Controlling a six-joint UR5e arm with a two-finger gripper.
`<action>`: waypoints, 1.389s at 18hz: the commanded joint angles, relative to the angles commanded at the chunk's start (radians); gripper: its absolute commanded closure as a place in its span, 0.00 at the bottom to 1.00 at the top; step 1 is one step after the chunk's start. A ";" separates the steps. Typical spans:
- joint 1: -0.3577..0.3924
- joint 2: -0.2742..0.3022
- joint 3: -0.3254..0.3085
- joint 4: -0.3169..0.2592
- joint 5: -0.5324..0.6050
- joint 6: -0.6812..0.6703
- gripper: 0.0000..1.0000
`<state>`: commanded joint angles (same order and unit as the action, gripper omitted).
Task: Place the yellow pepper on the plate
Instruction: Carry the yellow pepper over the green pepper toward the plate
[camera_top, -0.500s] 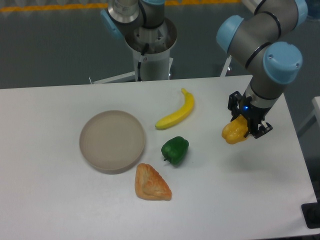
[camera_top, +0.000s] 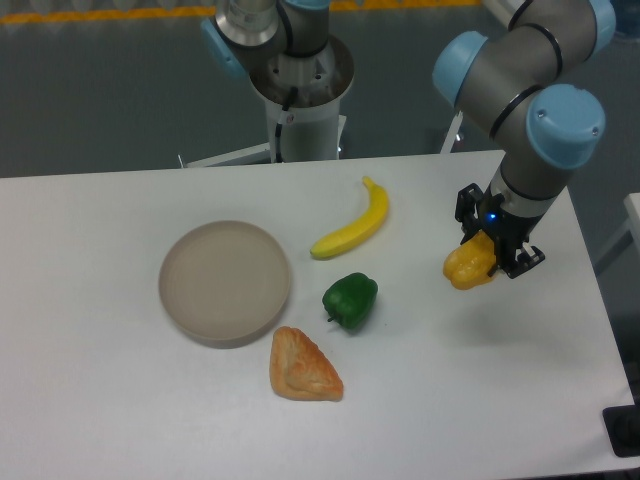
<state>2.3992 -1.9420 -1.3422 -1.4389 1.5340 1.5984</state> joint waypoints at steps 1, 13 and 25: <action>-0.012 0.000 -0.003 -0.002 0.000 -0.003 0.85; -0.299 0.097 -0.129 0.003 -0.034 -0.323 0.85; -0.531 0.098 -0.365 0.159 -0.034 -0.491 0.80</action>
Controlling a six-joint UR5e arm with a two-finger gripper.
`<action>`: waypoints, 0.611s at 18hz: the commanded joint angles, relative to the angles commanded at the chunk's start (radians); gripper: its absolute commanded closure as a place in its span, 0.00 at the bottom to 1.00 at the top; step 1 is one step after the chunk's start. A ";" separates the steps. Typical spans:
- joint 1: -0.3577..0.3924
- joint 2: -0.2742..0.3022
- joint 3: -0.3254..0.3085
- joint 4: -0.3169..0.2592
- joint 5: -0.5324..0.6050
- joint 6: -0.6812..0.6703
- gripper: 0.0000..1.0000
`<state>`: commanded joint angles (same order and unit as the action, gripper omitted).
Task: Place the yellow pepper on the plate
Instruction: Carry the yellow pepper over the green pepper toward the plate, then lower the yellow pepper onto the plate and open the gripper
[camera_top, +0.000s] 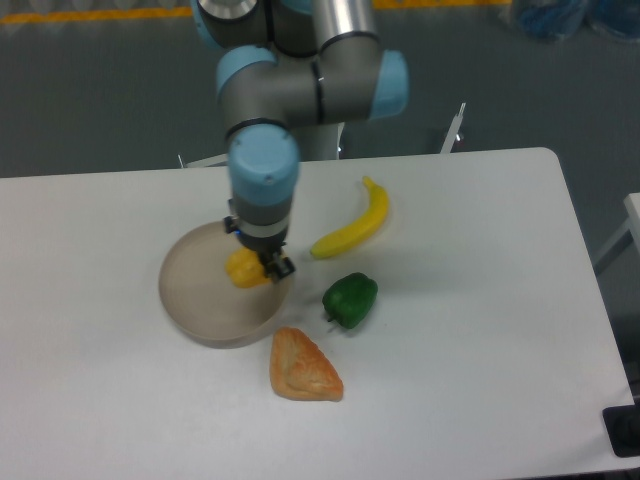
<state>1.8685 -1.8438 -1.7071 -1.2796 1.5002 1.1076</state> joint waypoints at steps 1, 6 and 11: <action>-0.017 -0.008 -0.011 0.025 0.000 -0.006 0.79; -0.038 -0.032 -0.032 0.080 0.000 -0.014 0.22; -0.043 -0.022 -0.034 0.111 0.008 -0.015 0.00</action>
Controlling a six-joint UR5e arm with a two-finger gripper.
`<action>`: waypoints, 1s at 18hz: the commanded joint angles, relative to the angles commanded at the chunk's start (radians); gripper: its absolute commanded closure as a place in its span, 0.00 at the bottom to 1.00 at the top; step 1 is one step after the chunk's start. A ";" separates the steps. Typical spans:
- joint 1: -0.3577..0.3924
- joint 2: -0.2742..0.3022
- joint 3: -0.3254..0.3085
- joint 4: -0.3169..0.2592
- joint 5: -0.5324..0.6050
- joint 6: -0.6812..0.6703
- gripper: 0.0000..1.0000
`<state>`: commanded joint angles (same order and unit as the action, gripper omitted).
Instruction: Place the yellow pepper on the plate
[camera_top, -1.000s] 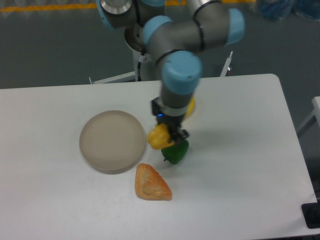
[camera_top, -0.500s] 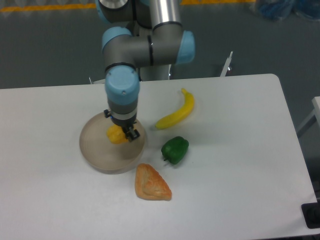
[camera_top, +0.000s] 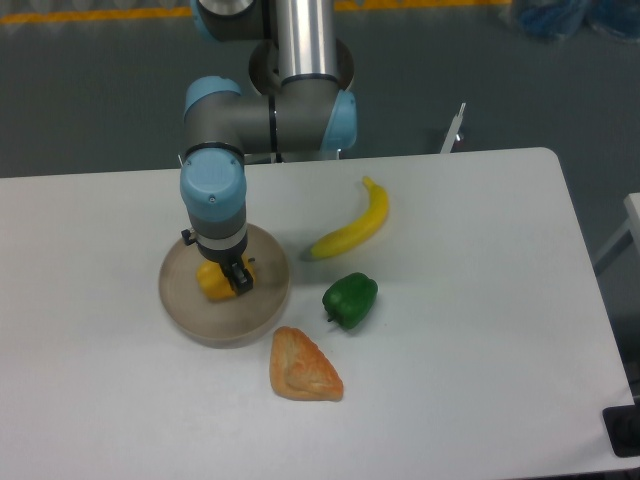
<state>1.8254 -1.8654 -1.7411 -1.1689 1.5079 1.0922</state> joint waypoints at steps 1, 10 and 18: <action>0.002 0.006 0.002 0.000 0.005 0.002 0.00; 0.199 0.075 0.061 -0.005 0.117 0.087 0.00; 0.425 0.080 0.141 -0.014 0.109 0.369 0.00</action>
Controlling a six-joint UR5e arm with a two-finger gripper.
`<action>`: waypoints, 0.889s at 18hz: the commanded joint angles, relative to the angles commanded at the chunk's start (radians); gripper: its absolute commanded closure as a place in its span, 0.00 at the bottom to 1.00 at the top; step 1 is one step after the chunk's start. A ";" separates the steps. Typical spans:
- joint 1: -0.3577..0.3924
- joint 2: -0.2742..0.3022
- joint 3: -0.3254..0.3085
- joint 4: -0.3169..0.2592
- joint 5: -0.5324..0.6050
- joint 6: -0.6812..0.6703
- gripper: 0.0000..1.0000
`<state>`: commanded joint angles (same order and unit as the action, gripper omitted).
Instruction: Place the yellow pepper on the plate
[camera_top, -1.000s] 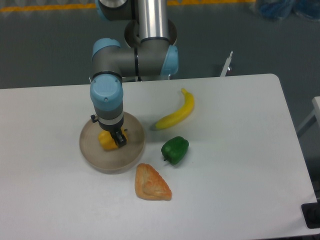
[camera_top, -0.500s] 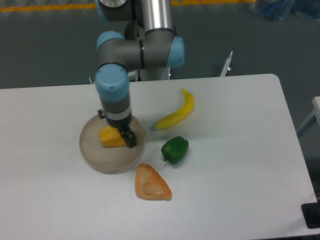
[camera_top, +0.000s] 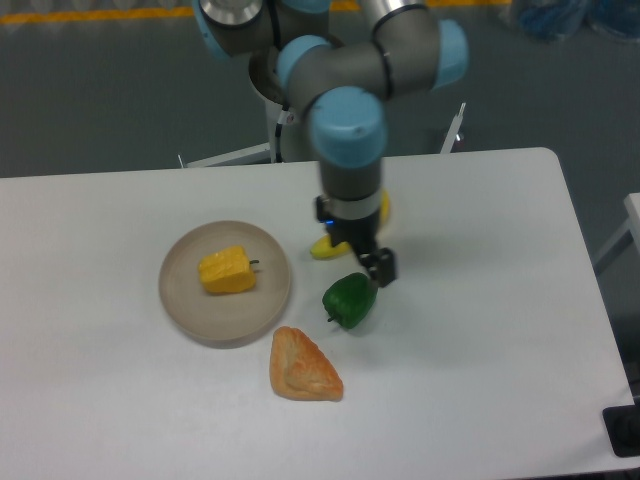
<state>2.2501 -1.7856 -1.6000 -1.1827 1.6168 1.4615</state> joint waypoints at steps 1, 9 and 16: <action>0.020 -0.002 0.000 -0.002 0.000 0.020 0.00; 0.138 -0.048 -0.001 0.000 -0.035 0.140 0.00; 0.140 -0.090 0.021 -0.003 -0.043 0.192 0.00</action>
<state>2.3899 -1.8760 -1.5786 -1.1858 1.5739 1.6536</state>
